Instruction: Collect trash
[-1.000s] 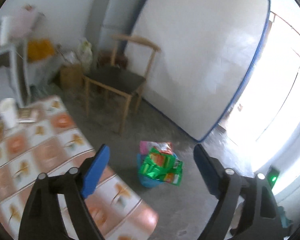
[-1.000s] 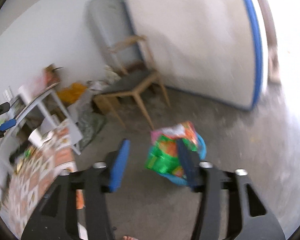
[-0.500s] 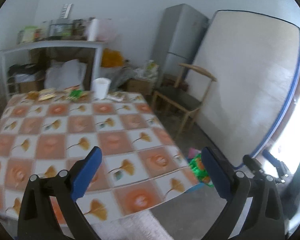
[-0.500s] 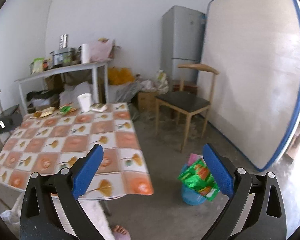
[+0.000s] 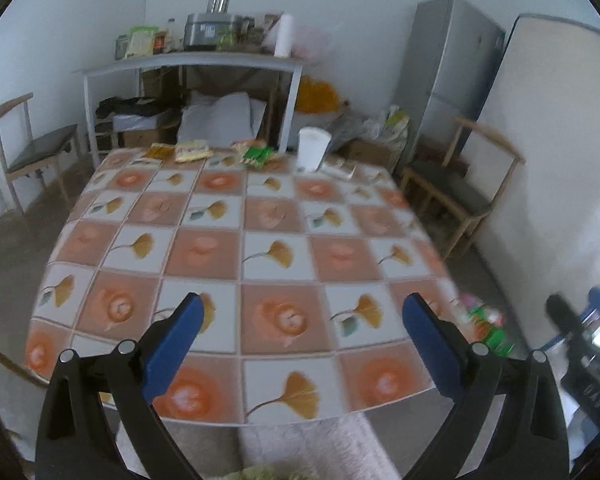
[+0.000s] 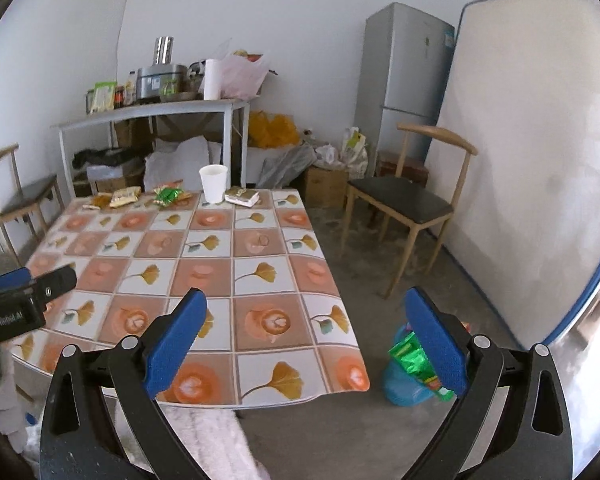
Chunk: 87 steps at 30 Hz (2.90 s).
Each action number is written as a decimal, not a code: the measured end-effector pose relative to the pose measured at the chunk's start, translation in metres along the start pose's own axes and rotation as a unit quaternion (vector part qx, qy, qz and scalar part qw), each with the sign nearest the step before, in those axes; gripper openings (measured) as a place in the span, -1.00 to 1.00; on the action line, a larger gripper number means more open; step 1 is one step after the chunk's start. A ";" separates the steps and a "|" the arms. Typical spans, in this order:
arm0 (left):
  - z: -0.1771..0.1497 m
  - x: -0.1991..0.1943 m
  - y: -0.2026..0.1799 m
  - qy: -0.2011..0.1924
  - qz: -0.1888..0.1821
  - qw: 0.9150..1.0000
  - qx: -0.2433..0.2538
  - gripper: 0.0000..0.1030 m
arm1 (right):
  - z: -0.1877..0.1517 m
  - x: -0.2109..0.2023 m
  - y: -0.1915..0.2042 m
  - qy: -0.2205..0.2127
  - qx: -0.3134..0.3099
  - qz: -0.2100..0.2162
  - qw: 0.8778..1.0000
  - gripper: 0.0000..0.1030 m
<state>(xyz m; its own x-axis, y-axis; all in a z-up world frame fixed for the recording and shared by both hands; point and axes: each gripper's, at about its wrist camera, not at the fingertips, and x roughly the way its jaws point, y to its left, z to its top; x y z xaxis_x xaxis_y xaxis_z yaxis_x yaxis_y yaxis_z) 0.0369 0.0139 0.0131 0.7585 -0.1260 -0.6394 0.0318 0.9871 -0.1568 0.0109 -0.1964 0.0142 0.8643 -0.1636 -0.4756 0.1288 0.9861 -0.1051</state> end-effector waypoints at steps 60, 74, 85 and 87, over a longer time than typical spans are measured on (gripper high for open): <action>-0.032 0.034 -0.053 0.099 0.024 0.993 0.058 0.89 | -0.064 0.011 -0.076 0.149 0.097 -0.080 0.981 0.84; -0.031 0.033 -0.051 0.096 0.023 0.993 0.059 0.89 | -0.066 0.012 -0.074 0.148 0.090 -0.082 0.981 0.84; -0.035 0.035 -0.060 0.101 0.020 0.992 0.073 0.89 | -0.070 0.009 -0.081 0.150 0.097 -0.090 0.980 0.84; -0.035 0.035 -0.060 0.099 0.019 0.992 0.074 0.89 | -0.070 0.009 -0.083 0.150 0.098 -0.091 0.980 0.84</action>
<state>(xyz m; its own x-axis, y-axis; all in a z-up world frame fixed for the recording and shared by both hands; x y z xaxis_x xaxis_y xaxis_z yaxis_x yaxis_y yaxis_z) 0.0389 -0.0535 -0.0259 0.6180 -0.0911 -0.7809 0.1114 0.9934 -0.0277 -0.0259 -0.2817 -0.0428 0.6409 -0.3088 -0.7028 0.3827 0.9221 -0.0562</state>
